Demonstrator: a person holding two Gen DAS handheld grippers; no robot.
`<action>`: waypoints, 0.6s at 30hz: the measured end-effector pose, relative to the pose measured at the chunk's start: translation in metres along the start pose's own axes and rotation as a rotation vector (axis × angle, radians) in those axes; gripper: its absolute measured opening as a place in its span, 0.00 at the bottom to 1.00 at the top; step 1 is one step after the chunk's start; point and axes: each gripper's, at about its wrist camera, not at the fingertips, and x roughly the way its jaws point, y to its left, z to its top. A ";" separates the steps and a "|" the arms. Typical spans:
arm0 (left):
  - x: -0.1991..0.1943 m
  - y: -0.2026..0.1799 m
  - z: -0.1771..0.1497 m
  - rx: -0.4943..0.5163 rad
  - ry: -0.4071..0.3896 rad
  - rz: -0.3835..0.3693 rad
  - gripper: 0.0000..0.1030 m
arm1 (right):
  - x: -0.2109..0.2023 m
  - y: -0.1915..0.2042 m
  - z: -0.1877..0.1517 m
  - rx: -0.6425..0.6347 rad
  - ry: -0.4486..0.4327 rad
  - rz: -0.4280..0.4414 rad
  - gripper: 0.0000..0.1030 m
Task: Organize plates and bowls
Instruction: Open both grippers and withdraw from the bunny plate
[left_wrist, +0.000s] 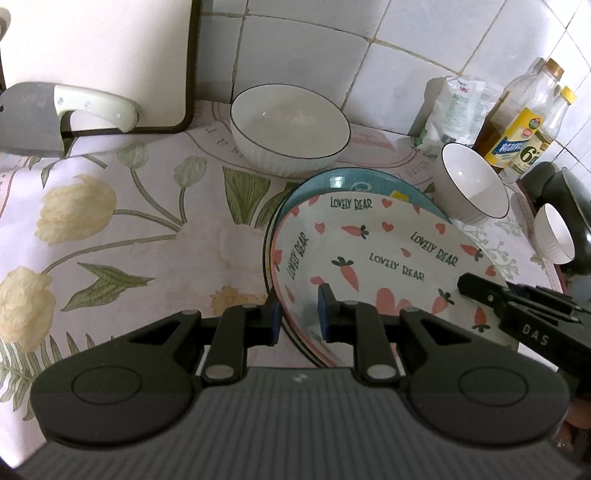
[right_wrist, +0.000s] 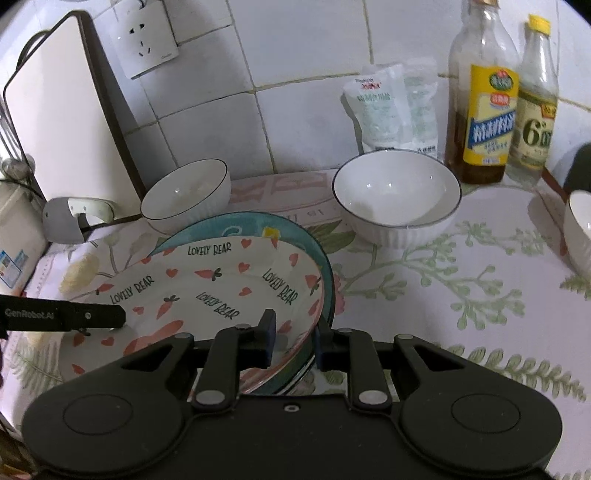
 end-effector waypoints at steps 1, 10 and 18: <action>0.001 0.000 0.002 -0.002 0.004 0.001 0.18 | 0.001 0.002 0.002 -0.020 0.001 -0.009 0.28; 0.006 0.000 0.012 -0.031 0.039 0.020 0.19 | 0.008 0.005 -0.001 -0.078 -0.058 -0.022 0.33; 0.014 0.000 0.011 -0.063 0.101 0.053 0.21 | 0.008 0.013 -0.005 -0.133 -0.090 -0.068 0.35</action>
